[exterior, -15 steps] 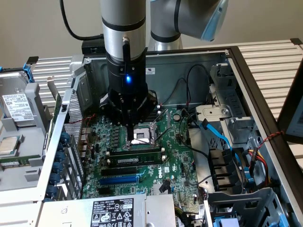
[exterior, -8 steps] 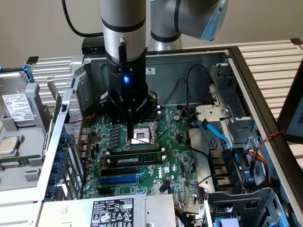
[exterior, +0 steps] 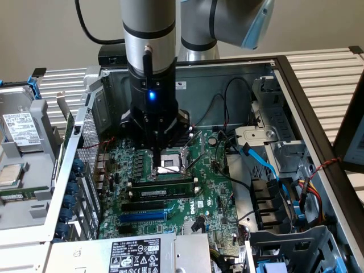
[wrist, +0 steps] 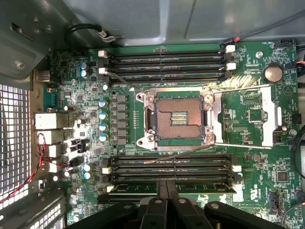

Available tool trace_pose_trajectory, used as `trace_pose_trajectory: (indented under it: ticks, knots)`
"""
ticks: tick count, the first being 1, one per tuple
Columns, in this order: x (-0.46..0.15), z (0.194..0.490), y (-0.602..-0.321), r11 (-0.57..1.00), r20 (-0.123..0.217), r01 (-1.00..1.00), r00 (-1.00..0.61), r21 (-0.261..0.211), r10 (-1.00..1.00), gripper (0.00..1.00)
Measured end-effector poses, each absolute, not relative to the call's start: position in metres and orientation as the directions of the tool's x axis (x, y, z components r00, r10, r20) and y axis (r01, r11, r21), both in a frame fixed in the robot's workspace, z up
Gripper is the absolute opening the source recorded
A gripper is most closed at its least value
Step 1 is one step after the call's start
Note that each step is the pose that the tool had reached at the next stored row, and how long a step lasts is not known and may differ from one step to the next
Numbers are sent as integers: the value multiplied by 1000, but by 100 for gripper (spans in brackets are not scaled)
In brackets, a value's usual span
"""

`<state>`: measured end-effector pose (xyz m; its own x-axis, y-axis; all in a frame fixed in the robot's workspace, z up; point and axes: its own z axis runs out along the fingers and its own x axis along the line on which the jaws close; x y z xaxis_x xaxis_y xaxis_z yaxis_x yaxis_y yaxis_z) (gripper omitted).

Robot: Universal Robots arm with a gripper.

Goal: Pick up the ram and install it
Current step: 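Press down the ram until it locks into place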

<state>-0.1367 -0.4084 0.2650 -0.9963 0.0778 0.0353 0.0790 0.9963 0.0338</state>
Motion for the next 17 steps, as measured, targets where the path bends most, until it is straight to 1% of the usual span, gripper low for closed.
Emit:
trace_pose_trajectory:
  ticks: [17]
  knots:
    - [-121, 265, -409, 995, 35, 90, -995, 36, 89, 10]
